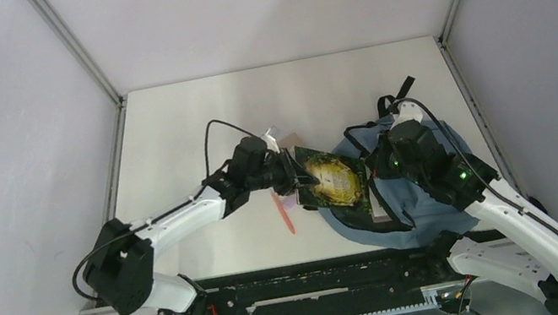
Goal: Pack the student bag
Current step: Place the book in the student bag.
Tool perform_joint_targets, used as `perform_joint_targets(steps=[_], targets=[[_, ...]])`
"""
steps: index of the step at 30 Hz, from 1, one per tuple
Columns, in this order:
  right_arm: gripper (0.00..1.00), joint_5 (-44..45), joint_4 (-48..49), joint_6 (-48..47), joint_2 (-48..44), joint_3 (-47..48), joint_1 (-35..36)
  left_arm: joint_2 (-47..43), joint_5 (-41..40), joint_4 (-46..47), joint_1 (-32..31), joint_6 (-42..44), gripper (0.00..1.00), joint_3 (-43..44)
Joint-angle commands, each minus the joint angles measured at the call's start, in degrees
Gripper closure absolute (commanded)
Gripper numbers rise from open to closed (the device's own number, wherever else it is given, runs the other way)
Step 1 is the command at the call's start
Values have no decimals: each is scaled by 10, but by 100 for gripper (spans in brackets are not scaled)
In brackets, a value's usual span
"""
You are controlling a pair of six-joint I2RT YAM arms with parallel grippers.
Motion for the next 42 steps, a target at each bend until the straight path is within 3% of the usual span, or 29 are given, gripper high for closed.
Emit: perform_joint_targets(steps=[1,7,19,34,42], targets=[[100,-26,31,-7,-8,4,-1,12,28,110,-10,-44,100,56],[100,-26,24,-11,-13,4,-3,-16,-12,23,-8,-3,100,89],[100,-34,34,-10,-11,4,-4,-55,-15,13,-13,-10,100,103],[100,-57,61,4,-5,4,-4,122,-17,160,-74,-116,100,119],[100,-75,88,18,3,4,-4,243,-29,200,-114,-167,100,202]])
